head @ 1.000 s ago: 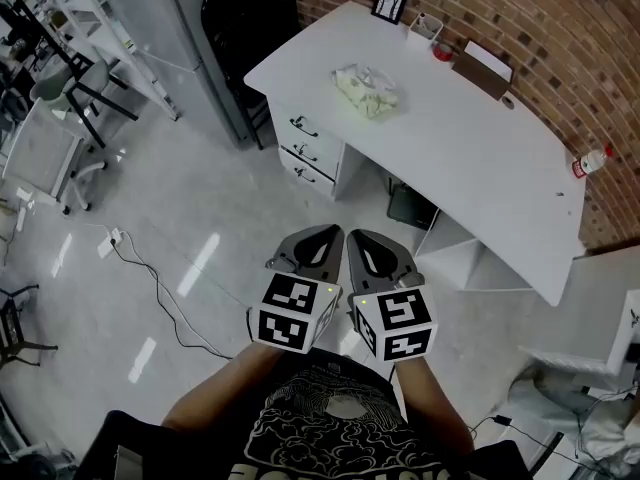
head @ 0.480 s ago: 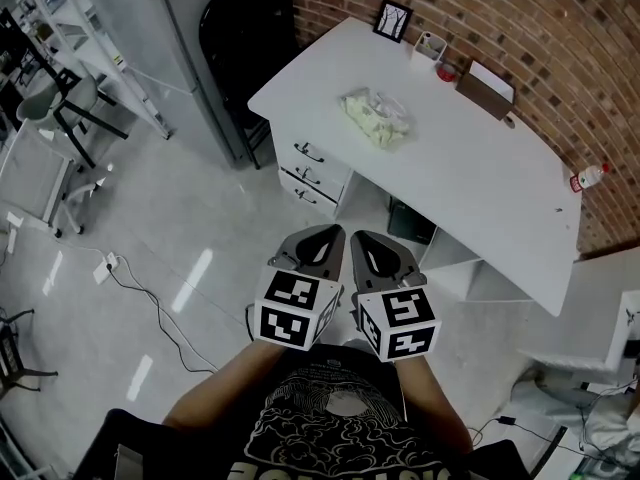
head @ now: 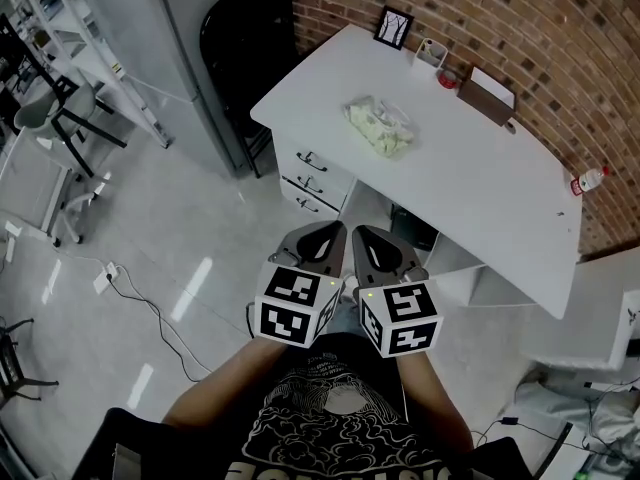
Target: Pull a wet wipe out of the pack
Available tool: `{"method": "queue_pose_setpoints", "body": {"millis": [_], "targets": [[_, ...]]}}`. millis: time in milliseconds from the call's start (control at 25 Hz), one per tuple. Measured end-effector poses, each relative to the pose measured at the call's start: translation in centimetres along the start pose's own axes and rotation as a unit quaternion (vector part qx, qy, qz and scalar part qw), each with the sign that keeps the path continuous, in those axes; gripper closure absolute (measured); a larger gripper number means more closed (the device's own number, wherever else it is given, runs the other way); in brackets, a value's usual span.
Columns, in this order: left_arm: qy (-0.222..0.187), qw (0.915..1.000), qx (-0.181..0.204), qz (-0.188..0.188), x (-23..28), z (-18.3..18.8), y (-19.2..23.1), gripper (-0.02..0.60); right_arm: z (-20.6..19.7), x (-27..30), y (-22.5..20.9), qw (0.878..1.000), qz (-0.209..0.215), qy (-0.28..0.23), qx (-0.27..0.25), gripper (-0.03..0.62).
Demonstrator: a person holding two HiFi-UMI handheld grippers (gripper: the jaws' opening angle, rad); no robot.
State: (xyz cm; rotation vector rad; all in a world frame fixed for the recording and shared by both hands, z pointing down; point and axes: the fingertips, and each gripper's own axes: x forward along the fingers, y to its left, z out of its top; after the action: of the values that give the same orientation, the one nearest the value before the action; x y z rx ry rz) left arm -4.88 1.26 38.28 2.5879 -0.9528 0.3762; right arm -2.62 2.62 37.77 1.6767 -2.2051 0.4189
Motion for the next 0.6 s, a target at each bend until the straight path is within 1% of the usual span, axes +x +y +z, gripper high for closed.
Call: {"method": "queue_pose_setpoints", "body": {"millis": [200, 600], "targets": [[0.002, 1.0000, 0.002, -0.001, 1.7, 0.4, 0.9, 0.569, 0.3, 1.5, -1.3, 1.000, -0.004, 0.000, 0.001, 0.576], [0.012, 0.9999, 0.010, -0.005, 7.9, 3.0, 2.9, 0.569, 2.1, 6.2, -6.6, 1.000, -0.009, 0.004, 0.012, 0.576]]}}
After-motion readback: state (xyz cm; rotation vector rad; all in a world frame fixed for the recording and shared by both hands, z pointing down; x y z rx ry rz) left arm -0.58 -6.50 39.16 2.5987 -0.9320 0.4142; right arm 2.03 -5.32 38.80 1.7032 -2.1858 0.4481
